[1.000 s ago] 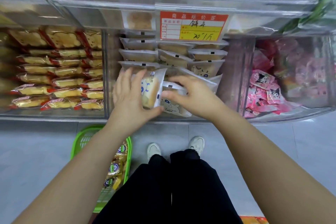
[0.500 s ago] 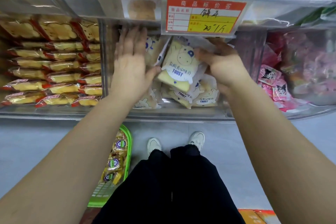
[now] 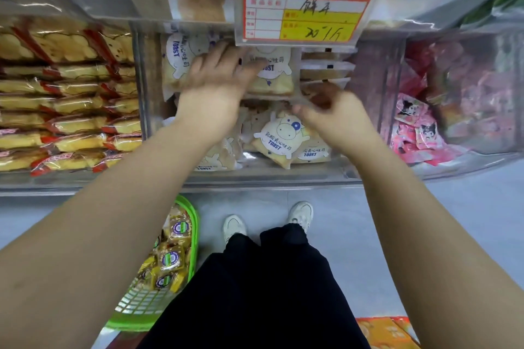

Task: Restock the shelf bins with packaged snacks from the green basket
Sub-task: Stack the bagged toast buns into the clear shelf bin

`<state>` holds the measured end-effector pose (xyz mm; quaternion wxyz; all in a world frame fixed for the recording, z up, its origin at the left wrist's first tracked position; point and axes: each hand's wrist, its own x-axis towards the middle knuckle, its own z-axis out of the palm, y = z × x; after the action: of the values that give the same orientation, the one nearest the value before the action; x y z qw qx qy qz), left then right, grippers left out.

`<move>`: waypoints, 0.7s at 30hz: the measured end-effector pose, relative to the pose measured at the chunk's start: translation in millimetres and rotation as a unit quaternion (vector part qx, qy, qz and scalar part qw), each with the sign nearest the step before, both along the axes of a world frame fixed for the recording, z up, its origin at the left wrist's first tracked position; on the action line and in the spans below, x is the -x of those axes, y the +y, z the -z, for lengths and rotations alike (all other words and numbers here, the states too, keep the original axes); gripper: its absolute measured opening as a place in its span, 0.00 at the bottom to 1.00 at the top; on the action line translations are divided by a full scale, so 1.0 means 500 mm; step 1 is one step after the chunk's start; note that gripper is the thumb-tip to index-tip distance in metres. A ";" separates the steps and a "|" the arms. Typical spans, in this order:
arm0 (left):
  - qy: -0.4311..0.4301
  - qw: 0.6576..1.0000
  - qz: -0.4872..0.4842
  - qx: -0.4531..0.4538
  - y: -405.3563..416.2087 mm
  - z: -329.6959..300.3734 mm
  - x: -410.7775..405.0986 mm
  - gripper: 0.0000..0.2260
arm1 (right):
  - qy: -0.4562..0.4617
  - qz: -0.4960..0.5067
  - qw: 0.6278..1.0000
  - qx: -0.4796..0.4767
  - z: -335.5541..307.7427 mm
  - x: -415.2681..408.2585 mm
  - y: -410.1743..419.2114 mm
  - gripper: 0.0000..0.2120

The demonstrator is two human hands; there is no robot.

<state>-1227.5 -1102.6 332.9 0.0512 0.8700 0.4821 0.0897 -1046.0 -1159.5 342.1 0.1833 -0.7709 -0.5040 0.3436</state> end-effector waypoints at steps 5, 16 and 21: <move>-0.087 0.995 -0.055 0.017 0.018 -0.001 -0.005 0.13 | -0.087 -0.141 0.986 -0.013 0.019 -0.005 -0.069 0.16; 0.003 0.994 0.085 0.063 -0.046 0.024 0.017 0.16 | -0.038 -0.116 0.986 -0.110 0.047 0.053 -0.002 0.17; 0.070 0.996 0.056 0.027 -0.042 0.040 0.000 0.16 | -0.066 -0.040 0.991 -0.112 0.022 -0.021 -0.032 0.17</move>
<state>-1227.7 -1123.6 312.7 0.0460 0.8980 0.4373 0.0128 -1035.3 -1175.6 331.2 0.2212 -0.7458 -0.5805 0.2407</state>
